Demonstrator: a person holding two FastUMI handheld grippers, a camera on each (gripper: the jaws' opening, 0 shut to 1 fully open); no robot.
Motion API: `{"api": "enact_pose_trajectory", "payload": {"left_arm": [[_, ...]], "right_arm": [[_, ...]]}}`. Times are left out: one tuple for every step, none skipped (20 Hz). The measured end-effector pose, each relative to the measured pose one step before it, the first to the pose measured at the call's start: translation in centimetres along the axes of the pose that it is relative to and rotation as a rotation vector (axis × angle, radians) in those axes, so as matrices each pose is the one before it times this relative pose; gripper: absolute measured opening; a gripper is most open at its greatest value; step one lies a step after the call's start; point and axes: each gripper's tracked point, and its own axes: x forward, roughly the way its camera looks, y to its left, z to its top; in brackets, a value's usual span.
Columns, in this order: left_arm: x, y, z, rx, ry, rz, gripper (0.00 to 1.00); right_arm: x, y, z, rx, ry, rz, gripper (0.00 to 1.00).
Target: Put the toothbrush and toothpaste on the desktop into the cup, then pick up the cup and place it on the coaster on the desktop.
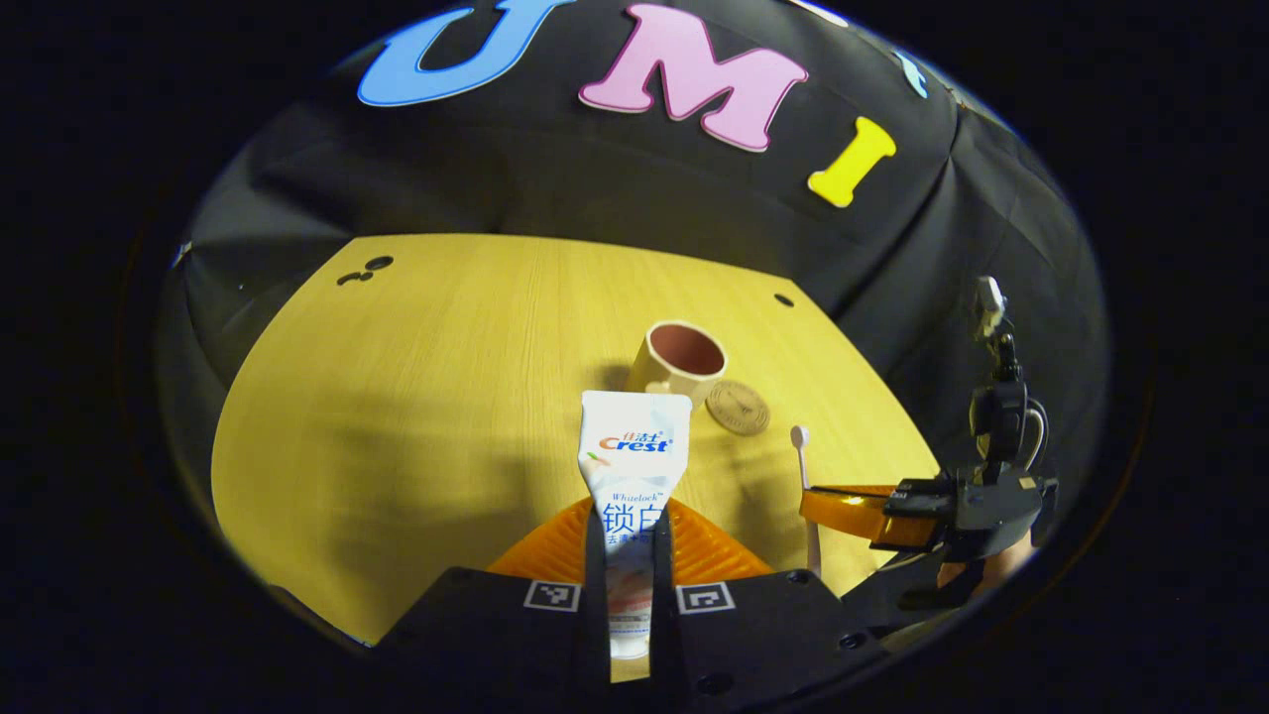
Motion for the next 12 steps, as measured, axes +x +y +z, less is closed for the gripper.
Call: {"api": "enact_pose_trajectory", "payload": {"left_arm": [[-0.160,-0.365,1.283,-0.00496,-0.03459,-0.01210,0.21],[0.171,-0.496,1.346,-0.00043,-0.03509,-0.01333,0.21],[0.143,-0.530,1.473,0.00433,-0.03379,-0.01352,0.21],[0.222,-0.514,1.233,0.00720,-0.03152,-0.01336,0.21],[0.293,-0.516,1.300,0.00419,-0.02875,-0.01350,0.21],[0.491,-0.559,1.176,0.00008,-0.02839,-0.01302,0.20],[0.586,-0.625,1.344,-0.00209,-0.02867,-0.01457,0.21],[0.480,-0.470,1.214,-0.00145,-0.02967,-0.01544,0.20],[0.692,-0.555,1.388,0.00045,-0.02825,-0.01544,0.21],[0.656,-0.639,1.218,0.00445,-0.02909,-0.01670,0.21],[0.648,-0.577,1.261,0.00903,-0.02883,-0.01675,0.21],[0.546,-0.496,0.862,0.01104,-0.03055,-0.01563,0.21]], "right_arm": [[-0.726,0.168,0.617,0.00796,-0.02459,0.01225,0.06],[-0.523,0.136,0.603,0.00694,-0.01827,0.01302,0.06],[-0.596,0.111,0.340,0.00688,-0.01068,0.01113,0.06],[-0.486,0.141,0.354,0.00736,-0.01016,0.01308,0.06],[-0.457,0.095,0.263,0.00550,-0.00764,0.00998,0.06],[-0.374,-0.073,0.265,0.00290,-0.00732,0.00491,0.06],[-0.308,-0.131,0.024,0.00275,-0.00498,0.00225,0.06],[-0.299,-0.305,0.048,0.00352,-0.00175,-0.00181,0.06],[-0.323,-0.229,-0.028,0.00520,-0.00296,-0.00234,0.06],[-0.323,-0.288,0.043,0.00705,-0.00268,-0.00080,0.06],[-0.347,-0.386,-0.030,0.00468,-0.00230,-0.00610,0.06],[-0.280,-0.284,0.020,0.00466,0.00107,-0.00360,0.06]]}}
